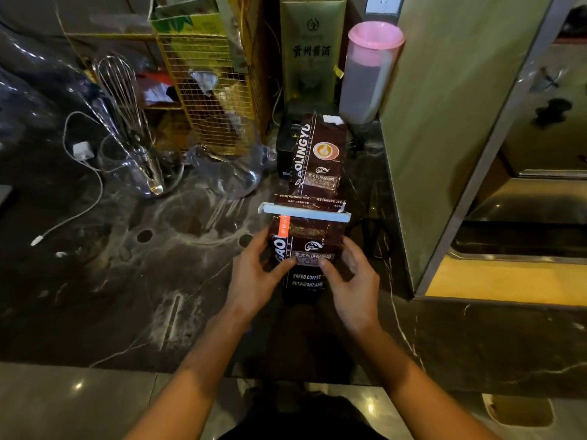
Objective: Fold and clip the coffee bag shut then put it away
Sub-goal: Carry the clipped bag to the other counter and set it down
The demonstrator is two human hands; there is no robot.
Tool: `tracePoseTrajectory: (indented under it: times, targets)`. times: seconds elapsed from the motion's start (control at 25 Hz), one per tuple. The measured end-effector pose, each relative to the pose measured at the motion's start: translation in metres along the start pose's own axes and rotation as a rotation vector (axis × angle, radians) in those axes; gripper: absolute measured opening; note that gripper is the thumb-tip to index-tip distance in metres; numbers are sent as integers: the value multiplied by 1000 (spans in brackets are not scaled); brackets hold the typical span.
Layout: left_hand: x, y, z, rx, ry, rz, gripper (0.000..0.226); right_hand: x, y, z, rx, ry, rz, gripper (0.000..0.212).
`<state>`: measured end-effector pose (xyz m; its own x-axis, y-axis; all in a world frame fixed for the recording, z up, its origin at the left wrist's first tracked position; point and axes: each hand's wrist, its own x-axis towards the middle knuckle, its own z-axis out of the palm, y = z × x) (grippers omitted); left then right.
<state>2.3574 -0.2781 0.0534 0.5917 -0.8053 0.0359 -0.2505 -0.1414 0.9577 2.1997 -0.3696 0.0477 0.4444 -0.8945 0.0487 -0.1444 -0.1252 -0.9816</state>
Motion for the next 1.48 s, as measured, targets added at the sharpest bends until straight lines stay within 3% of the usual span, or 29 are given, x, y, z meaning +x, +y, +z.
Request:
tracePoseTrajectory:
  times: [0.24, 0.6, 0.84, 1.08, 1.48]
  targets:
    - [24, -12, 3, -25, -77, -4, 77, 12, 8, 14, -105, 55, 12, 64]
    - [30, -39, 4, 51, -213, -117, 104, 18, 33, 8, -243, -89, 85, 83]
    - [52, -45, 6, 113, -207, -145, 83, 35, 46, 6, -336, -129, 70, 75]
    - [73, -44, 15, 249, -186, -42, 82, 68, 59, -1, -357, -191, 4, 74]
    - [109, -39, 23, 283, -207, 7, 79, 116, 51, -9, -253, -344, 92, 91]
